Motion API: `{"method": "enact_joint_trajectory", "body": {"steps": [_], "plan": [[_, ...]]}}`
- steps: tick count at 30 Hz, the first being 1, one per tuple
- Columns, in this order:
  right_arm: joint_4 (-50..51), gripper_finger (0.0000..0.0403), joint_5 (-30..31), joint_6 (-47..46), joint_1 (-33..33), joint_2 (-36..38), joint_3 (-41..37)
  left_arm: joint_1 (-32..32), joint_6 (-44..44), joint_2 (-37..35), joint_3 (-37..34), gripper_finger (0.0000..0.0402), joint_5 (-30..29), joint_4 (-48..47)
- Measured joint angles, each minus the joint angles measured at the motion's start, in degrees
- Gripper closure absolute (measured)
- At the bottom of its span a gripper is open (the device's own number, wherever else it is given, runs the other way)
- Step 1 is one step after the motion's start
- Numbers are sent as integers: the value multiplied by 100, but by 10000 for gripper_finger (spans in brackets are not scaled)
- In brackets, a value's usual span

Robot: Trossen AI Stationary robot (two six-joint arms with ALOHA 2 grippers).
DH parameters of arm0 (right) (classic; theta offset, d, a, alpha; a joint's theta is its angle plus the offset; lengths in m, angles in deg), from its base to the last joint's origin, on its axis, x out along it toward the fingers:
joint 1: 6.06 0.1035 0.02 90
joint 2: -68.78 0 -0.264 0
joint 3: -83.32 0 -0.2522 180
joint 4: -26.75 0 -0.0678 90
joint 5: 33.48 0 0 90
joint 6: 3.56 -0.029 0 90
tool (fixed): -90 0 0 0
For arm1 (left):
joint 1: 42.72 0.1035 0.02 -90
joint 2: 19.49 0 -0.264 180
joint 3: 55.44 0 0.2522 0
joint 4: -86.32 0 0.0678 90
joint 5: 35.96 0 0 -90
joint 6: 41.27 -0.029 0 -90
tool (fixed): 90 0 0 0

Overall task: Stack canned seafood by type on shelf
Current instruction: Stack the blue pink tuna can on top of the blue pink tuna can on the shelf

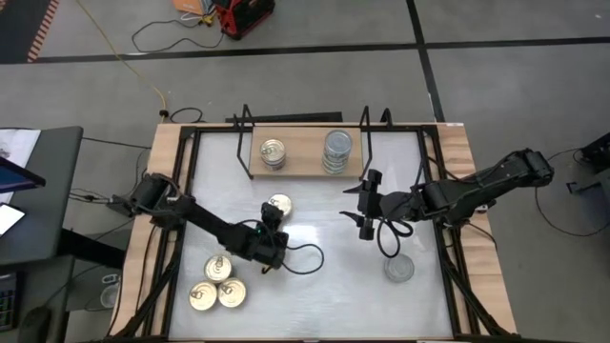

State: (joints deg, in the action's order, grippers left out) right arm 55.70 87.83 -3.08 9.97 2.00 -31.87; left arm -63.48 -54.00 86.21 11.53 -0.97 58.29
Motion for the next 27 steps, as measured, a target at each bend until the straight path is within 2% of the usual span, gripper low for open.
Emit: {"method": "enact_joint_trajectory", "body": {"steps": [5,9,12,17,21,27], "plan": [[10,111,0,1,0,0,0,197,-180,-69,3,256,-20,126],[14,111,0,1,0,0,0,226,-124,-78,42,275,239,131],[18,111,0,1,0,0,0,224,88,-84,42,309,315,131],[18,111,0,1,0,0,0,204,494,-105,59,388,649,89],[16,111,0,1,0,0,0,185,828,-71,44,399,1174,-76],[-41,111,-2,5,0,0,0,161,1371,-72,74,401,1069,-59]]}}
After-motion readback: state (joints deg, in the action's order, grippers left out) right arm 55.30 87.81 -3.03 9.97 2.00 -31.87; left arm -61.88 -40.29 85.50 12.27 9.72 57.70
